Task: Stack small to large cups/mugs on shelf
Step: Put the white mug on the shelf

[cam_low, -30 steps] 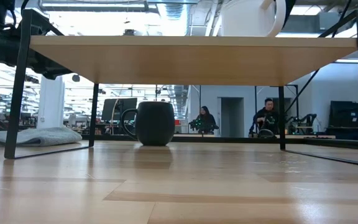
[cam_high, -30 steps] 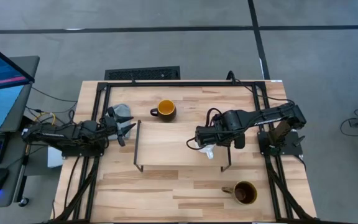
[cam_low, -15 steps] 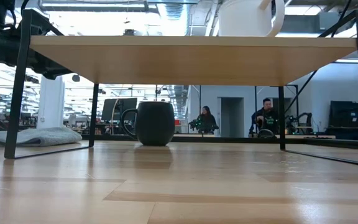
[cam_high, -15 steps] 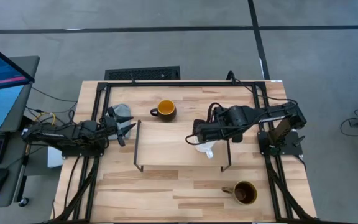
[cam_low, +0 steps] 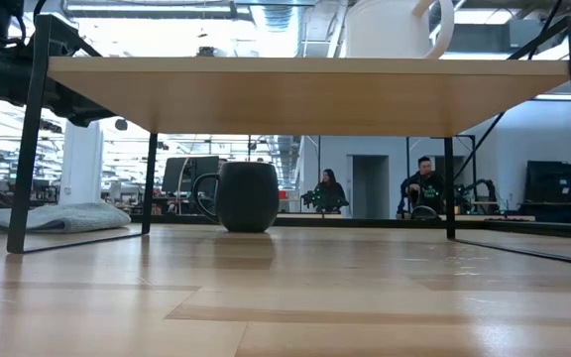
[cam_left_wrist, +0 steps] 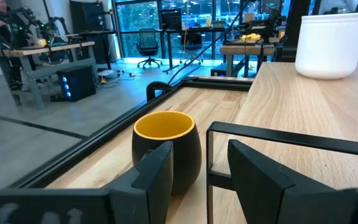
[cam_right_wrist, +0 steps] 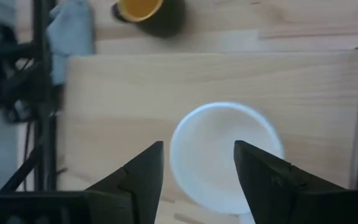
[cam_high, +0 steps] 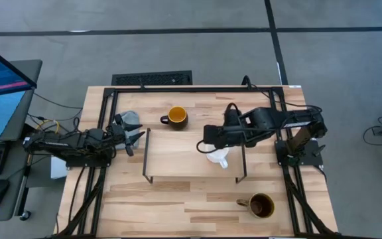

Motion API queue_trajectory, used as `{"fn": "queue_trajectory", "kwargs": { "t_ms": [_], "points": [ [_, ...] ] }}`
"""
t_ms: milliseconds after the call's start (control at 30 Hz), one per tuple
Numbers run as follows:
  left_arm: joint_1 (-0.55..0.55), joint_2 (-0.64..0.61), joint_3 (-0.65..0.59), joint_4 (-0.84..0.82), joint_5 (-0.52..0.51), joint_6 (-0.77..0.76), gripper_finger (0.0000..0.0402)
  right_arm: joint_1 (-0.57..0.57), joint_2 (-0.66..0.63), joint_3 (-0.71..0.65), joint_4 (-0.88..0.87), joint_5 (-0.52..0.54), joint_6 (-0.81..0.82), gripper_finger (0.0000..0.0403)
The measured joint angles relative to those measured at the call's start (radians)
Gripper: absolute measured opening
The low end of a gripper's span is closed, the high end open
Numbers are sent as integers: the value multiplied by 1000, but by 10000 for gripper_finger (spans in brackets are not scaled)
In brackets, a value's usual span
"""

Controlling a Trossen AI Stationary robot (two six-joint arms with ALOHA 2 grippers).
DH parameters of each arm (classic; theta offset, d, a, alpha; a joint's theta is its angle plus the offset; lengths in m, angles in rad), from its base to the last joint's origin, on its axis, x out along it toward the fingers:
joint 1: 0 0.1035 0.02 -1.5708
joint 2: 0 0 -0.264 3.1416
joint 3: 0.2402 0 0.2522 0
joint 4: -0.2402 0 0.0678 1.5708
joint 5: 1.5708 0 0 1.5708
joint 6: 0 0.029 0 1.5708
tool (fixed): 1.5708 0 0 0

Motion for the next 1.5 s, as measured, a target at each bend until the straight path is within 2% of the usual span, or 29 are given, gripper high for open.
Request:
{"fn": "queue_trajectory", "kwargs": {
  "t_ms": [267,367,733,1000,1167,1500],
  "points": [
    [0,0,0,0,0,0,146,25,6,0,254,-3,-233,215],
    [0,0,0,0,0,-5,146,26,28,1,301,-6,-273,215],
    [0,0,0,0,0,-14,146,26,126,0,294,-158,-280,215],
    [0,0,0,0,0,-15,146,26,127,0,293,-140,-265,214],
    [0,0,0,0,0,-15,146,26,127,0,284,-187,-269,214],
    [0,0,0,0,0,-15,146,26,127,0,158,-187,-216,214]
  ]
}}
